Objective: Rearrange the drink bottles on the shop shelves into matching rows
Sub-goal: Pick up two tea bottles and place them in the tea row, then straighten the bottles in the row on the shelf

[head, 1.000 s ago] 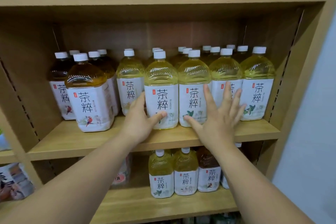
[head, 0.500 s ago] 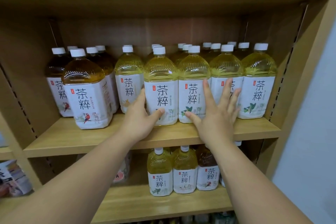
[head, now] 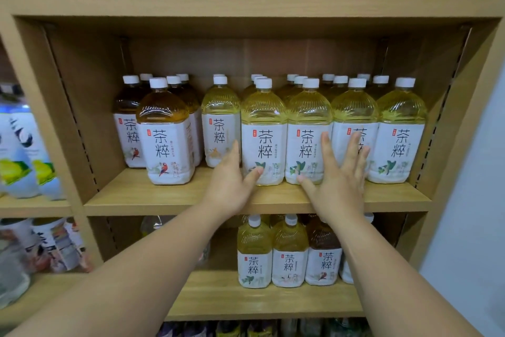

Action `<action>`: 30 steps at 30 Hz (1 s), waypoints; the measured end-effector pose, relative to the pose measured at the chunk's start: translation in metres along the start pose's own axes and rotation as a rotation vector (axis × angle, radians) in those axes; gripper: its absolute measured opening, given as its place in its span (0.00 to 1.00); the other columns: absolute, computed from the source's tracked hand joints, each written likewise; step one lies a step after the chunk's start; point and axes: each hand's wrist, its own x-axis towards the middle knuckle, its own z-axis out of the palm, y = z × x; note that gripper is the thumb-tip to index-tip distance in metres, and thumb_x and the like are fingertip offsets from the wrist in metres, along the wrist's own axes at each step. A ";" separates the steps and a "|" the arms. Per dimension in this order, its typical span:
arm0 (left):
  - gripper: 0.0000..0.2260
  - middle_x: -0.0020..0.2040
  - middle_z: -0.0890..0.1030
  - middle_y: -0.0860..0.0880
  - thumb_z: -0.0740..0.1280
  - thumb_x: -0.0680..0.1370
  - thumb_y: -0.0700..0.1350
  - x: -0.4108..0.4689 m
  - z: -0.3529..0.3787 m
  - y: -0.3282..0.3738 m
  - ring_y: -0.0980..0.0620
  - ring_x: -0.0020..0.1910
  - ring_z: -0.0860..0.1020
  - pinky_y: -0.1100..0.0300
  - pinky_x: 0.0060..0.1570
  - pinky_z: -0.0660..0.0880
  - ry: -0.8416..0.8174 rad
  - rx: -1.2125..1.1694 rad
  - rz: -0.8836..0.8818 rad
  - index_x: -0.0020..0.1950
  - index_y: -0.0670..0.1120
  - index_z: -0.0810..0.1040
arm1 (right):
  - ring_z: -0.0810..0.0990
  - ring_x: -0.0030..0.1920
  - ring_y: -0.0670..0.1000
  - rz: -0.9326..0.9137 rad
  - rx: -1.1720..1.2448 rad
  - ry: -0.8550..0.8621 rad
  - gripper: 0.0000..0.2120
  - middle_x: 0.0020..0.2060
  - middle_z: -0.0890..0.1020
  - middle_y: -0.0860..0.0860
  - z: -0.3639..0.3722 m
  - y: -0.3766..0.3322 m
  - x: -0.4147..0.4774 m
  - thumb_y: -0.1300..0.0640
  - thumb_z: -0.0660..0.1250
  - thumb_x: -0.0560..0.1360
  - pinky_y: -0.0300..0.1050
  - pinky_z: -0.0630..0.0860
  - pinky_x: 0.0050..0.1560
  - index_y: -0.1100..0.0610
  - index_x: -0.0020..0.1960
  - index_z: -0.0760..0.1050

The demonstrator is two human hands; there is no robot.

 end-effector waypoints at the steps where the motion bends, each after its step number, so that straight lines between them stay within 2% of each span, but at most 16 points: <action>1: 0.35 0.77 0.71 0.51 0.69 0.81 0.54 -0.007 -0.003 -0.004 0.51 0.74 0.70 0.55 0.73 0.67 0.003 0.041 -0.016 0.83 0.52 0.55 | 0.28 0.80 0.59 -0.001 0.021 -0.023 0.49 0.78 0.24 0.49 0.000 -0.001 -0.005 0.32 0.67 0.76 0.65 0.44 0.81 0.31 0.78 0.30; 4: 0.38 0.80 0.66 0.49 0.69 0.80 0.56 -0.033 -0.021 -0.021 0.49 0.76 0.68 0.48 0.75 0.67 0.009 0.145 -0.022 0.84 0.52 0.52 | 0.35 0.83 0.58 0.015 0.111 -0.047 0.46 0.81 0.31 0.50 0.007 -0.012 -0.024 0.31 0.65 0.76 0.64 0.50 0.81 0.35 0.82 0.39; 9: 0.28 0.73 0.74 0.50 0.69 0.79 0.56 -0.089 -0.066 -0.064 0.51 0.72 0.70 0.55 0.71 0.68 0.050 0.291 0.093 0.77 0.49 0.69 | 0.49 0.82 0.58 -0.133 0.264 0.020 0.36 0.83 0.49 0.50 0.032 -0.058 -0.062 0.36 0.67 0.77 0.63 0.55 0.80 0.39 0.81 0.57; 14: 0.26 0.66 0.78 0.50 0.64 0.77 0.61 -0.135 -0.125 -0.108 0.51 0.68 0.73 0.55 0.68 0.69 0.159 0.399 0.001 0.71 0.49 0.76 | 0.56 0.80 0.59 -0.337 0.291 -0.076 0.32 0.80 0.60 0.53 0.064 -0.126 -0.087 0.35 0.65 0.77 0.62 0.58 0.79 0.43 0.77 0.65; 18: 0.24 0.64 0.79 0.51 0.65 0.77 0.61 -0.165 -0.175 -0.150 0.50 0.66 0.75 0.52 0.67 0.72 0.260 0.439 -0.133 0.68 0.49 0.78 | 0.66 0.73 0.58 -0.481 0.390 -0.061 0.26 0.73 0.71 0.53 0.089 -0.183 -0.110 0.37 0.65 0.76 0.61 0.67 0.73 0.48 0.71 0.74; 20: 0.21 0.62 0.79 0.53 0.69 0.76 0.57 -0.177 -0.201 -0.168 0.50 0.65 0.76 0.48 0.65 0.74 0.323 0.424 -0.181 0.67 0.49 0.79 | 0.70 0.70 0.57 -0.538 0.446 -0.100 0.24 0.69 0.73 0.52 0.100 -0.213 -0.123 0.38 0.66 0.75 0.60 0.72 0.69 0.49 0.67 0.77; 23: 0.20 0.60 0.77 0.56 0.73 0.77 0.53 -0.190 -0.241 -0.197 0.53 0.64 0.75 0.54 0.64 0.72 0.412 0.410 -0.226 0.67 0.49 0.78 | 0.72 0.67 0.53 -0.614 0.511 -0.160 0.22 0.66 0.75 0.48 0.115 -0.261 -0.137 0.40 0.68 0.75 0.53 0.73 0.66 0.49 0.65 0.78; 27: 0.23 0.62 0.75 0.54 0.74 0.78 0.51 -0.183 -0.290 -0.226 0.53 0.63 0.74 0.56 0.62 0.70 0.515 0.341 -0.271 0.71 0.48 0.74 | 0.74 0.64 0.47 -0.612 0.647 -0.210 0.21 0.62 0.75 0.44 0.128 -0.322 -0.146 0.42 0.69 0.76 0.43 0.72 0.63 0.50 0.65 0.78; 30: 0.26 0.65 0.75 0.52 0.72 0.78 0.52 -0.162 -0.334 -0.249 0.55 0.62 0.74 0.57 0.59 0.70 0.555 0.241 -0.273 0.74 0.50 0.70 | 0.75 0.64 0.43 -0.589 0.734 -0.262 0.19 0.62 0.76 0.43 0.142 -0.379 -0.155 0.43 0.68 0.78 0.42 0.73 0.65 0.50 0.66 0.78</action>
